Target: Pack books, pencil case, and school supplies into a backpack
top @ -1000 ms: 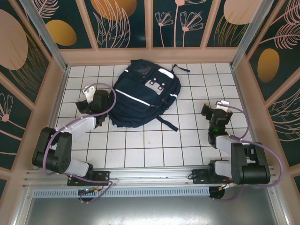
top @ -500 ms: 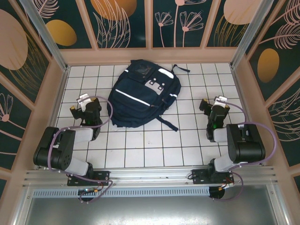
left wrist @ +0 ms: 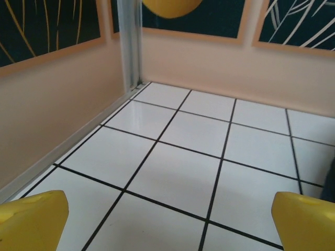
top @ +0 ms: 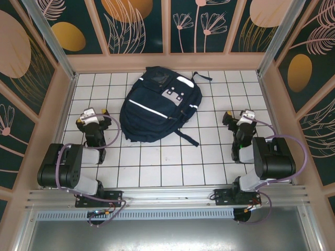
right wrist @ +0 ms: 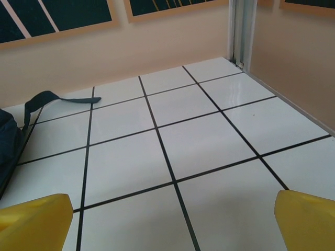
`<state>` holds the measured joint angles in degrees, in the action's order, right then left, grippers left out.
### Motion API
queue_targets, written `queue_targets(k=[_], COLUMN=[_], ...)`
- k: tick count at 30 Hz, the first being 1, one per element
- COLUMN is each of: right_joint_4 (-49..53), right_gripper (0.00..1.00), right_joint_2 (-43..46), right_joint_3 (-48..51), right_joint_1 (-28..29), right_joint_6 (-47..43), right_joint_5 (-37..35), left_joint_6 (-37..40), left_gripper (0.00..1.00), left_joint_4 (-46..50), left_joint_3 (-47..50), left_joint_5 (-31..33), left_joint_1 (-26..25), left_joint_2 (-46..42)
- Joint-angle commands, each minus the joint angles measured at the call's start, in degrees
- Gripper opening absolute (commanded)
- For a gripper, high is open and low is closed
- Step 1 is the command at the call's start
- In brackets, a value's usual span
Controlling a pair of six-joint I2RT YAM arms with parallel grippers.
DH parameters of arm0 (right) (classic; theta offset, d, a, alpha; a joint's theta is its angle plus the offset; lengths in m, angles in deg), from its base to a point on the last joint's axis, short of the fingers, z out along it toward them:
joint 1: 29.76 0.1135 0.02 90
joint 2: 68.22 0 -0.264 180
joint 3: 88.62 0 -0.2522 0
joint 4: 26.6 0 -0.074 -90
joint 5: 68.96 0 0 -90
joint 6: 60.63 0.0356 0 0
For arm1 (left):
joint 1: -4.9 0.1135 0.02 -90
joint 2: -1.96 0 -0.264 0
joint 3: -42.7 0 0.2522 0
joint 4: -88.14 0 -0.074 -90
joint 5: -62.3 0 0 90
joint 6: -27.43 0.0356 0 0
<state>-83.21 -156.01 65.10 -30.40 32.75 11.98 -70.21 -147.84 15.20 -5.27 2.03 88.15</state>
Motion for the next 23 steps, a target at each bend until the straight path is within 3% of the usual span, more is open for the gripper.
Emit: queue_targets(k=[1,3,4,23], right_joint_4=[-3.49,-3.41,-3.4,-3.14], right_gripper=[0.99,0.99,0.99,0.99], right_joint_2=[-0.28,-0.23,-0.28,-0.37], right_joint_3=[0.47,0.45,0.43,0.16], right_joint_1=[0.43,0.38,0.38,0.64], right_joint_6=[-0.21,-0.21,-0.21,-0.73], right_joint_5=[-0.7,-0.7,-0.7,-0.38], left_joint_6=[0.71,1.06,0.98,1.14], left_gripper=[0.99,0.99,0.99,0.99], left_joint_4=[-2.4,-7.45,-4.38,-5.06], left_joint_3=[0.78,1.59,1.0,1.12], left_joint_5=[-3.0,-2.69,-2.82,-2.71], left_joint_1=[0.59,0.59,0.59,0.59], left_joint_2=[-0.1,1.65,0.55,0.91])
